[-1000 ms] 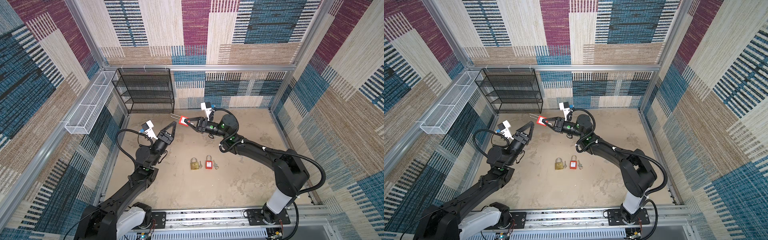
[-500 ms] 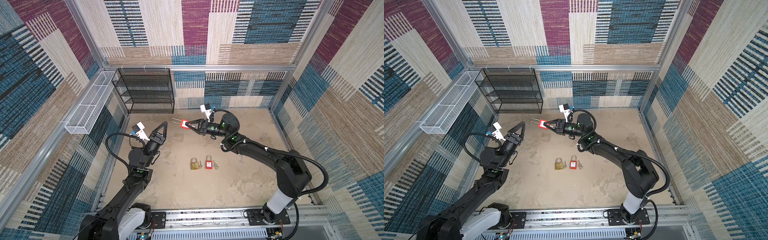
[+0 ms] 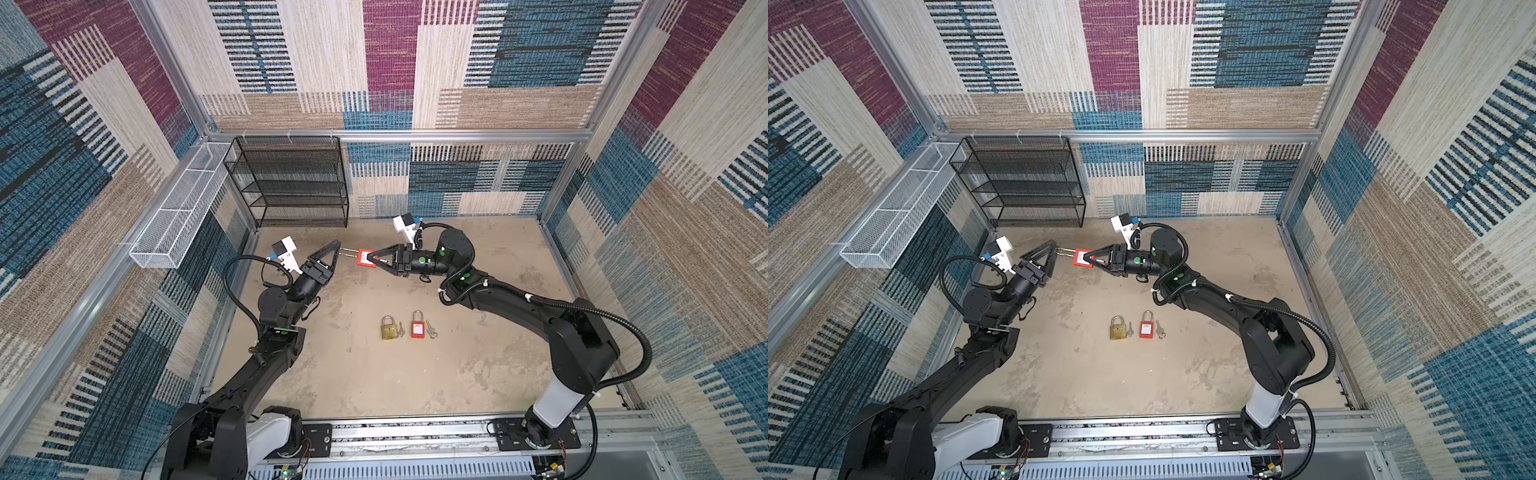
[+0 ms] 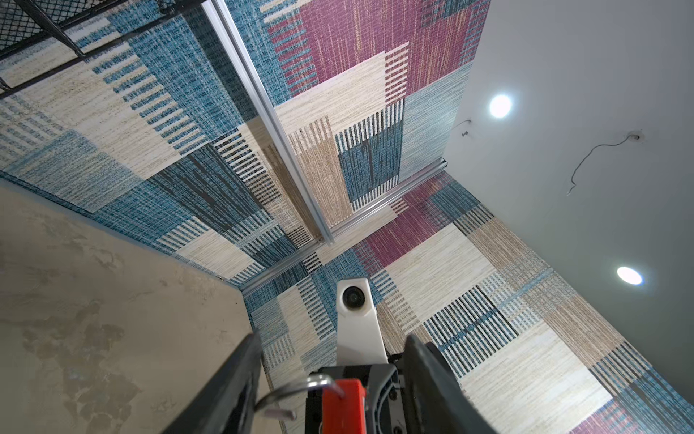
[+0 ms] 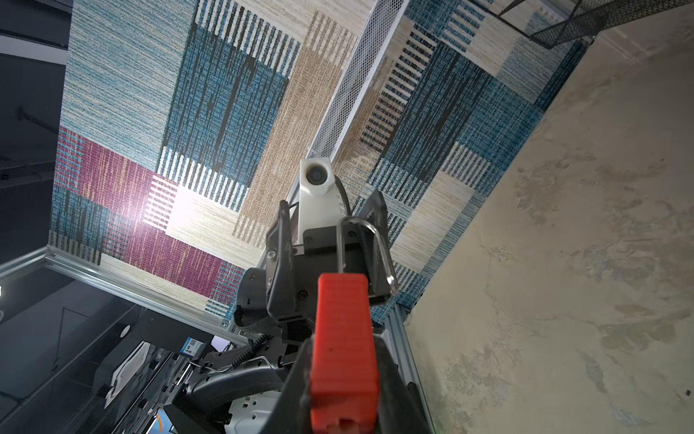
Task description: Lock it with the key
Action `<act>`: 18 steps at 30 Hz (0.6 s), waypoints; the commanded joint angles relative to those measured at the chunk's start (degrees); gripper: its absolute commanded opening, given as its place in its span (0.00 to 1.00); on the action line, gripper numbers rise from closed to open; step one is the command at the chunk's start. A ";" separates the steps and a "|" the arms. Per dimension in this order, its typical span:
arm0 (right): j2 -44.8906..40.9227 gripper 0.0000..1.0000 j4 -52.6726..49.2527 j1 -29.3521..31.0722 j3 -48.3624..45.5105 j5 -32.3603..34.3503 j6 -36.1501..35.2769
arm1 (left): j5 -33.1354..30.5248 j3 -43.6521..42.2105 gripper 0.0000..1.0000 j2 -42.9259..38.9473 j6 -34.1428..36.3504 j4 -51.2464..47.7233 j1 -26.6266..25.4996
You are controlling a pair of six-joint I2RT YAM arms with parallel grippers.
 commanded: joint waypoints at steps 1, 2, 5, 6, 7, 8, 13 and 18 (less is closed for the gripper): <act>0.27 0.06 1.62 0.03 0.73 -0.69 0.33 | 1.93 0.50 0.59 -0.28 -1.22 4.01 -0.04; 0.29 0.06 1.44 0.06 0.84 -0.51 0.21 | 1.90 0.41 0.57 -0.32 -1.26 3.92 -0.08; 0.38 0.05 1.41 0.01 1.04 0.04 -0.04 | 1.79 0.32 0.54 -0.48 -1.36 3.73 -0.06; 0.38 0.05 1.40 0.07 1.04 0.22 -0.09 | 1.82 0.32 0.52 -0.52 -1.44 3.74 -0.04; 0.41 0.05 1.33 0.03 1.15 0.39 -0.29 | 1.81 0.23 0.49 -0.55 -1.54 3.79 -0.11; 0.40 0.05 1.32 0.07 1.13 0.58 -0.35 | 1.80 0.21 0.47 -0.52 -1.58 3.83 -0.04; 0.38 0.05 0.72 0.03 1.39 0.77 -0.84 | 1.68 0.25 0.36 -0.50 -1.80 4.10 0.05; 0.29 0.05 0.66 0.07 1.59 0.44 -0.95 | 1.81 0.19 0.29 -0.65 -1.89 4.10 0.05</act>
